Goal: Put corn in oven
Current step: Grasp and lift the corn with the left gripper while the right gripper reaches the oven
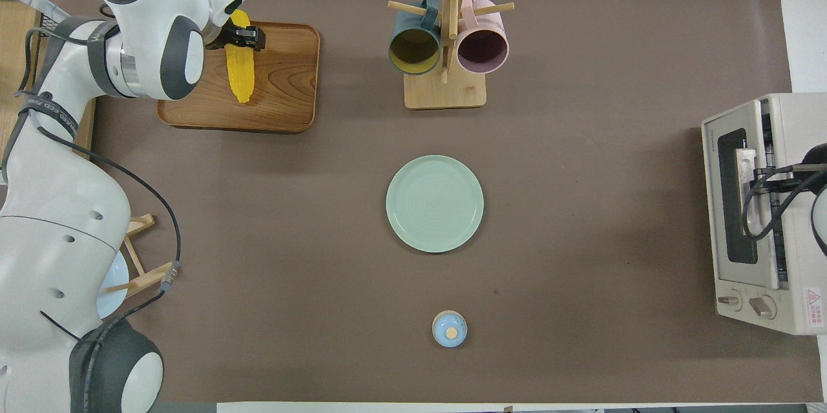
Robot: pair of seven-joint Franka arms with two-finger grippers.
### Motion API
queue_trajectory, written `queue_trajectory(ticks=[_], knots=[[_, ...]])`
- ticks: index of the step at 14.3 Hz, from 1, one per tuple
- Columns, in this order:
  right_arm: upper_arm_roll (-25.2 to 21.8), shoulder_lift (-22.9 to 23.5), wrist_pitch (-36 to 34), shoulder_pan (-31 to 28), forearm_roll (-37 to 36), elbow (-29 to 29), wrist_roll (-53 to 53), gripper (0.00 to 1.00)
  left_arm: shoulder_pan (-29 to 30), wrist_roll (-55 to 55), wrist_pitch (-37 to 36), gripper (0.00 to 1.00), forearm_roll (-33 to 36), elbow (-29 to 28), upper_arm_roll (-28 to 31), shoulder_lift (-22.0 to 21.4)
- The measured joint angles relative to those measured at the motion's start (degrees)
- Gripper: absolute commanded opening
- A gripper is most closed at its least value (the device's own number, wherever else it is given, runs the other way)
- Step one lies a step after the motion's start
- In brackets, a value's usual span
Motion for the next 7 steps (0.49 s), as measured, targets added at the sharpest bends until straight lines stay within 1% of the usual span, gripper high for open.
queue_trajectory(ticks=[2,4,5,7], knots=[[0.2,-0.1,1.2,2.2,0.6,-1.4,0.8,0.00,-0.1,0.0,0.0,0.00,0.0,0.0,0.0,0.0],[0.5,0.3,4.2,4.5,1.6,-3.4,0.9,0.00,-0.2,-0.3,-0.4,0.00,-0.1,0.1,0.0,-0.4],[0.6,0.9,5.8,5.5,2.1,-4.3,1.0,0.00,-0.2,-1.2,-1.7,0.00,-0.7,0.3,0.0,-1.1],[1.0,2.6,8.7,7.1,2.5,-5.4,1.5,0.00,-0.4,-4.0,-8.4,0.00,-2.4,0.6,-0.2,-4.6]])
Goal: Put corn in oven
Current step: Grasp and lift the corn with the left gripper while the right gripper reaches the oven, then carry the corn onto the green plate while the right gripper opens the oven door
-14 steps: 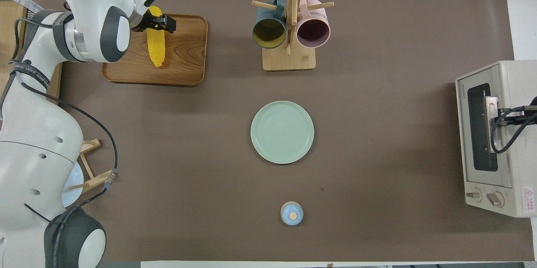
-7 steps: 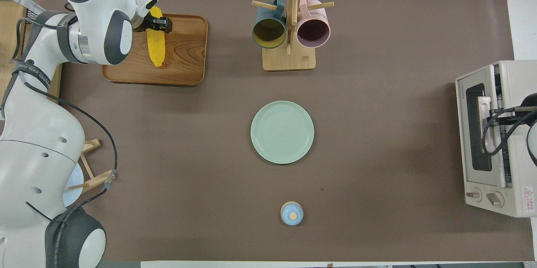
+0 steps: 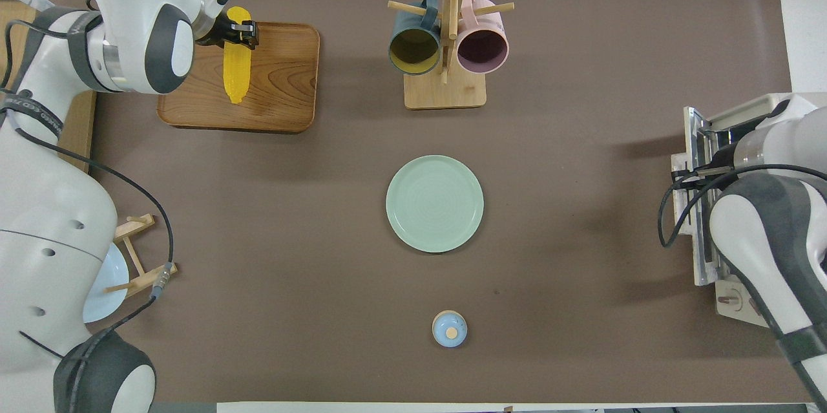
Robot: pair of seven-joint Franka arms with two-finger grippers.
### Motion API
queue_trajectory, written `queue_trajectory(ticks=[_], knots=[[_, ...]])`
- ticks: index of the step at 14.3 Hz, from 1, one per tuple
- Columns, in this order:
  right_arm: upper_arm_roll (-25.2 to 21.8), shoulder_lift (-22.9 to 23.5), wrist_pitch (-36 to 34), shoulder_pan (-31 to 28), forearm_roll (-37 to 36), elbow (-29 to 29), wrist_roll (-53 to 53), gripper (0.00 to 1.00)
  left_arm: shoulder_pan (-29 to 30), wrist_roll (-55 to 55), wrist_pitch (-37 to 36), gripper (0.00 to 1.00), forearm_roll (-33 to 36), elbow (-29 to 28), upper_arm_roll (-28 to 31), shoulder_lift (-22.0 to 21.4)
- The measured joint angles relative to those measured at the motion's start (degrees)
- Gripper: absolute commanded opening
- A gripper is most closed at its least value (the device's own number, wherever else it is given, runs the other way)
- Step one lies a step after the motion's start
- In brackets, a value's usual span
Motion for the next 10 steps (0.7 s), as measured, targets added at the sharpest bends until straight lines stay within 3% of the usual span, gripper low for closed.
queue_trajectory(ticks=[2,5,7,10], knots=[[0.5,2.0,3.7,0.7,0.5,-0.9,0.3,0.00,-1.8,-5.1,-6.3,0.00,-0.8,-2.6,-0.4,-6.6],[0.9,3.5,9.3,1.9,0.8,-3.5,0.5,0.00,-9.0,-16.1,-7.9,0.00,-1.6,-17.3,-0.9,-20.1],[0.9,3.9,10.7,2.2,0.8,-4.1,1.1,0.00,-15.5,-22.9,-4.2,0.00,-1.7,-26.6,-0.9,-25.5],[0.9,4.1,11.8,2.4,0.8,-4.7,1.1,0.00,-25.5,-31.4,7.9,0.00,-1.7,-38.9,-0.9,-28.7]])
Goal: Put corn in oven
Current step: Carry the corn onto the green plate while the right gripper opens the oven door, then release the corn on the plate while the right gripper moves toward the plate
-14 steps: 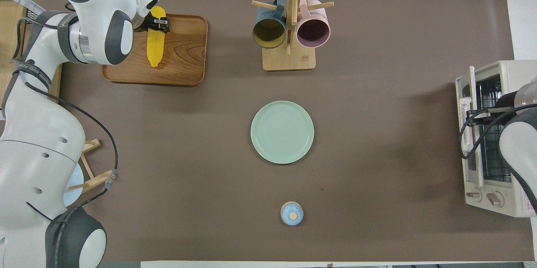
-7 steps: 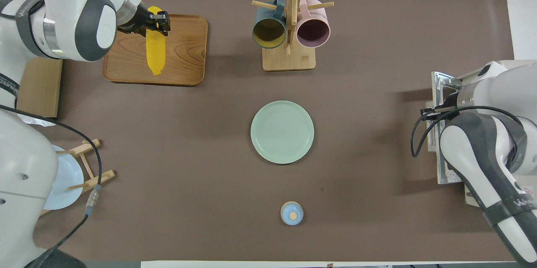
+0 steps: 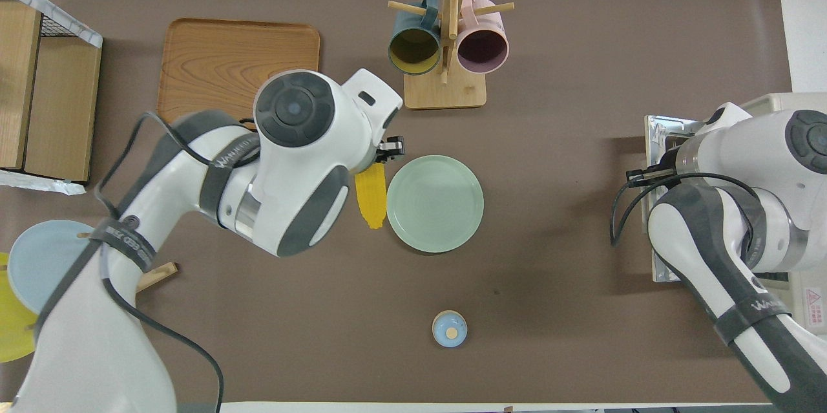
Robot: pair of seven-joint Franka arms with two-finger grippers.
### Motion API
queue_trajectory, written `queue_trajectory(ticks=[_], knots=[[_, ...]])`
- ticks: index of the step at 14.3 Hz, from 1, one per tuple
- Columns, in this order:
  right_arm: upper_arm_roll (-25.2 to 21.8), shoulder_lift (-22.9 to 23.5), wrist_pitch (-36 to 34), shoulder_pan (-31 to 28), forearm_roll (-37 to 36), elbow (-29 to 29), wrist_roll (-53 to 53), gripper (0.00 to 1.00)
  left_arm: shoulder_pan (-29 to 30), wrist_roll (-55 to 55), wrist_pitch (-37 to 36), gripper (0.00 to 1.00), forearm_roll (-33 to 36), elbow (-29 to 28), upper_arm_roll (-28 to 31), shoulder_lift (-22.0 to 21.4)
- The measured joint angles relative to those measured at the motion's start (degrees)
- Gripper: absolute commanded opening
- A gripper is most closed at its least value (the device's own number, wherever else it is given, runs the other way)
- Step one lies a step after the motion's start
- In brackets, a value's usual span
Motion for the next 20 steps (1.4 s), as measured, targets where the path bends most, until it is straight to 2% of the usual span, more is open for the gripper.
queue_trajectory(ticks=[4,7,9,10,14,15,17,20], knots=[[0.1,0.9,3.7,0.4,0.0,-1.8,0.3,0.00,-7.1,-5.6,9.6,0.00,0.0,-5.5,0.1,2.0],[0.1,3.8,7.5,1.0,0.0,-2.7,1.5,0.00,-8.4,-6.6,15.9,0.00,0.0,-5.7,0.2,6.0],[0.1,6.0,9.9,1.1,0.0,-2.6,1.8,0.00,-8.4,-6.6,17.3,0.00,0.0,-5.7,0.4,7.2],[0.0,6.1,10.1,1.1,-0.2,-2.3,2.1,0.00,-8.4,-6.6,17.4,0.99,0.0,-5.7,0.5,7.2],[-0.6,6.3,10.2,3.0,-0.1,-1.3,4.4,0.00,-7.5,-6.6,15.2,1.00,0.0,-4.7,1.5,6.2],[-0.6,6.3,10.2,4.2,0.0,-0.5,5.5,0.03,-6.1,-6.4,12.9,1.00,0.0,-4.0,1.7,4.9],[-0.6,6.3,8.8,7.2,0.0,2.2,8.4,0.19,-1.1,-4.9,6.0,1.00,0.0,-2.4,1.9,0.3],[-0.6,6.2,-1.1,11.6,0.0,11.0,13.0,0.21,6.1,-1.2,-4.0,1.00,0.0,0.0,2.3,-5.7]])
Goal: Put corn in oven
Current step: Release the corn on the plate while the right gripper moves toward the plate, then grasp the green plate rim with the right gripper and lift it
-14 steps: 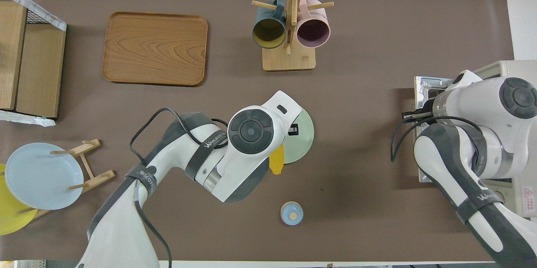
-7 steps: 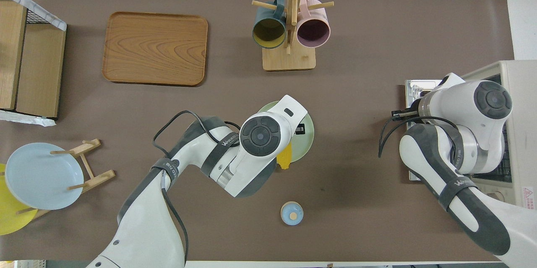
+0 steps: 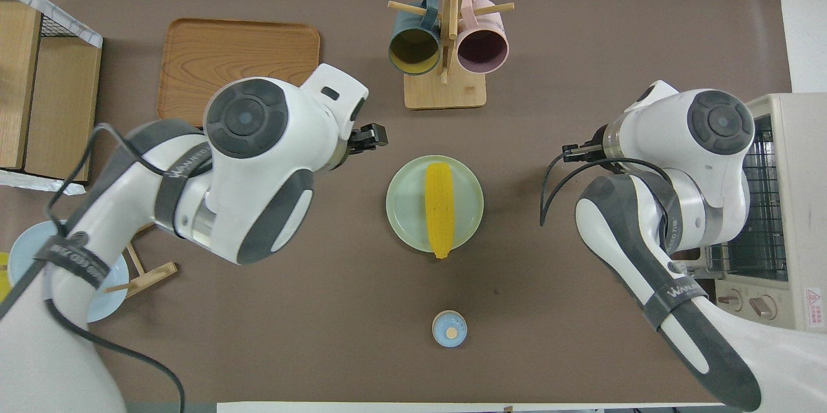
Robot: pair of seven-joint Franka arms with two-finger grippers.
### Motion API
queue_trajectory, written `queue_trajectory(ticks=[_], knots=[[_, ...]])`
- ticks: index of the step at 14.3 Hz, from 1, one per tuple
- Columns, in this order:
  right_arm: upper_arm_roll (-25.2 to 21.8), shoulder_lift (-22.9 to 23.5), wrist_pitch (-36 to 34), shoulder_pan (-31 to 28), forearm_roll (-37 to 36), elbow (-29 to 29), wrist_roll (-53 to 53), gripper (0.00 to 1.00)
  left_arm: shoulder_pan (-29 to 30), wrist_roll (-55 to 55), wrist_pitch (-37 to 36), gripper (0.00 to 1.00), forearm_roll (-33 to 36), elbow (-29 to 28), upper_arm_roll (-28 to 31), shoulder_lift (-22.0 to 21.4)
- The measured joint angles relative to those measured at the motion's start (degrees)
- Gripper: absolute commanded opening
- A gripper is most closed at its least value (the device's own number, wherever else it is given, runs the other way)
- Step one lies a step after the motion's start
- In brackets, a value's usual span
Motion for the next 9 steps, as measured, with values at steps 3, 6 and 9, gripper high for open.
queue_trajectory(ticks=[3,6,9], knots=[[0.0,1.2,-10.7,5.5,0.0,11.8,7.6,0.18,8.4,11.7,-9.1,1.00,0.0,3.2,0.2,-3.1],[0.1,6.0,-12.1,13.6,0.0,18.9,17.5,0.18,16.8,24.1,-16.6,1.00,0.0,5.0,0.3,-6.3],[0.1,17.8,-12.2,23.5,-1.1,30.0,33.0,0.19,20.6,27.2,-22.2,1.00,0.0,5.2,0.3,-10.4]])
